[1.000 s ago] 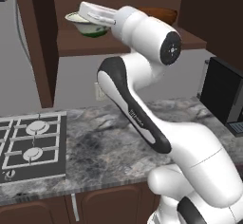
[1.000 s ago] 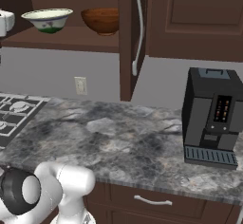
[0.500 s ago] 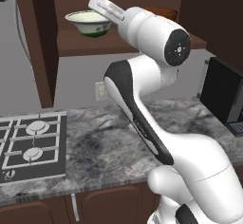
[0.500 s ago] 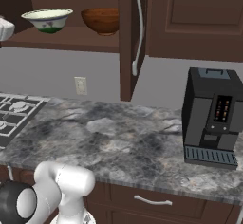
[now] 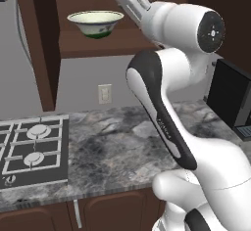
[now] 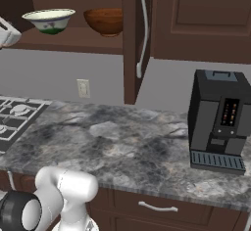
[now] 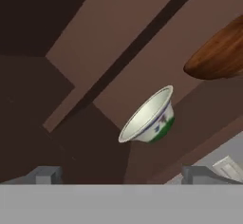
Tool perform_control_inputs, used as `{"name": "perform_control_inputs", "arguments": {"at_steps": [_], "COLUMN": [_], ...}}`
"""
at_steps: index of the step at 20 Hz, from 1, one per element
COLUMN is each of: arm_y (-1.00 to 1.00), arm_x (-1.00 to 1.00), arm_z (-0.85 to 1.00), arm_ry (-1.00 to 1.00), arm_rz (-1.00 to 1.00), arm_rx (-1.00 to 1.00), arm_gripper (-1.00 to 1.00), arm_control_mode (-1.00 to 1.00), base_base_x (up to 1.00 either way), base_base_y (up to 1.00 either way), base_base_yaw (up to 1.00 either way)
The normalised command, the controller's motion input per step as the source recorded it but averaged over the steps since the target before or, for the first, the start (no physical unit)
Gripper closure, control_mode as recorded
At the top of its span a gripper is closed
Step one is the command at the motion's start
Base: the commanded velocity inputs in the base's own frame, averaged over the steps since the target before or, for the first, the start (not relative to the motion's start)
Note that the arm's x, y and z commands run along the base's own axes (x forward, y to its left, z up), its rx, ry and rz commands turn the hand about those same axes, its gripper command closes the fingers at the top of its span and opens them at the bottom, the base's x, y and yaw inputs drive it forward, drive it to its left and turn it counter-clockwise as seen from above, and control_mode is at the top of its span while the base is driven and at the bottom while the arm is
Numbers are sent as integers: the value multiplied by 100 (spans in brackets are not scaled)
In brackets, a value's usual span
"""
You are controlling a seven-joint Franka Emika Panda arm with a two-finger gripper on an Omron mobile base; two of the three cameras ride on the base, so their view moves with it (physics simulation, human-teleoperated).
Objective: Move the bowls from the cabinet to the plates on the dining table.
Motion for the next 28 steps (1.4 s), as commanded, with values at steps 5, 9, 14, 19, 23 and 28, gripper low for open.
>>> {"name": "perform_control_inputs", "arguments": {"at_steps": [5, 9, 14, 19, 23, 28], "arm_y": [-25, -23, -17, -13, -24, -26], "arm_x": [4, 6, 1, 8, 27, 35], "arm_z": [-2, -11, -17, -10, -24, -19], "arm_ry": [14, 10, 13, 10, 0, 1], "arm_rz": [-1, -5, -10, -9, -3, 6], "arm_rx": [21, 18, 13, 12, 10, 9], "arm_gripper": [-100, -100, -100, -100, -100, -100], "arm_control_mode": [-100, -100, -100, -100, -100, -100], "base_base_x": [0, 0, 0, 0, 0, 0], "base_base_y": [0, 0, 0, 0, 0, 0], "base_base_yaw": [0, 0, 0, 0, 0, 0]}}
